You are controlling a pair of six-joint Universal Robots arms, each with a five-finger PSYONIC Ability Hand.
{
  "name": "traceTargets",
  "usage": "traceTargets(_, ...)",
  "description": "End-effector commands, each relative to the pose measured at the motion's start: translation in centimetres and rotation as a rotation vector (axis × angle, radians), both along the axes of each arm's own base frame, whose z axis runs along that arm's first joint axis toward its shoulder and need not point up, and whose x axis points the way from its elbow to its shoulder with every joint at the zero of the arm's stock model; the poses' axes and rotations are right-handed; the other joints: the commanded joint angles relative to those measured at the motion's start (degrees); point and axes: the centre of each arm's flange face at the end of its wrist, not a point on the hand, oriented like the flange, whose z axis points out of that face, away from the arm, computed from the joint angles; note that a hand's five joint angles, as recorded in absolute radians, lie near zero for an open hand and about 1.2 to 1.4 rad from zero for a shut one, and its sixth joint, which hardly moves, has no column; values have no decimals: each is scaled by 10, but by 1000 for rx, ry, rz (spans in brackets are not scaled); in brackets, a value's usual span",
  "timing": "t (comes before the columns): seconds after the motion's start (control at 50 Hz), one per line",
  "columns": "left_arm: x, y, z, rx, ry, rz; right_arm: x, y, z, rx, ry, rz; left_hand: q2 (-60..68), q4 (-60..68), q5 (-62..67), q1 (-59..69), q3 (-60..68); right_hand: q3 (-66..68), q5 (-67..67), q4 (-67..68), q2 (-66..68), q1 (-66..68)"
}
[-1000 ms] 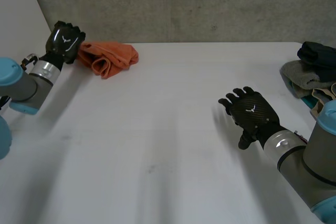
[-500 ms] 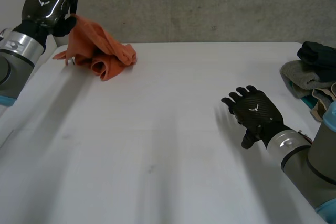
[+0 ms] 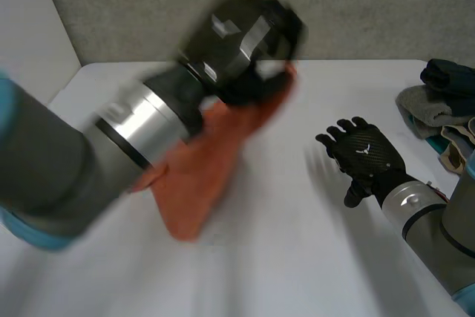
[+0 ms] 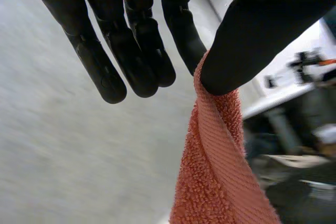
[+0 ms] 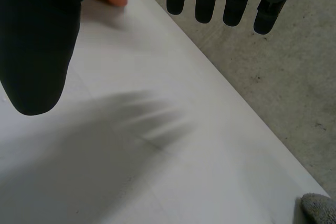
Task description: Fold the laundry.
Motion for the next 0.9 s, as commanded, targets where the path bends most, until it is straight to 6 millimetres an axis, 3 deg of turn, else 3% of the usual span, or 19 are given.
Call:
traceTargets(0.02,-26,18,-68,224,-178,-32,-1,-1,0,0,2,-8,-502,-502,-481,-477,-499,-17,-28,-18,-18,-29)
traceTargets(0.06,-20,8,-66,241,-181,27,-2,-1,0,4,4,-14,-574,-574,-553,-549,-571,-17,-28,-18,-18,-29)
traceTargets(0.12,-4,-15,-51,218,-142,126,-3,-2,3,-1,2,-25,-574,-574,-553,-549,-571,-17,-28,-18,-18,-29)
traceTargets(0.2,30,-50,-22,142,-80,278,-3,-1,9,4,-14,-29,-574,-574,-553,-549,-571,-17,-28,-18,-18,-29)
traceTargets(0.26,53,-72,-21,115,-101,369,1,6,22,48,-54,-23,-574,-574,-553,-549,-571,-17,-28,-18,-18,-29)
traceTargets(0.36,91,-102,-58,150,-303,517,6,25,31,213,-105,-15,-558,-558,-538,-533,-556,-17,-28,-18,-18,-29)
traceTargets(0.44,112,-118,-93,213,-453,578,14,55,27,393,-96,33,-555,-555,-534,-530,-552,-17,-28,-18,-18,-29)
traceTargets(0.5,122,-124,-118,274,-536,591,20,66,21,413,-80,62,-537,-536,-516,-512,-534,-17,-28,-18,-18,-29)
traceTargets(0.66,121,-132,-156,362,-556,560,33,81,-2,296,-61,50,-466,-466,-445,-441,-463,-17,-28,-18,-18,-29)
traceTargets(0.76,108,-134,-162,376,-474,518,34,90,-19,270,-31,8,-452,-452,-432,-427,-450,-17,-28,-18,-18,-29)
traceTargets(0.9,87,-138,-174,358,-427,483,35,85,-32,259,-27,-19,-427,-427,-407,-402,-424,-17,-28,-18,-18,-29)
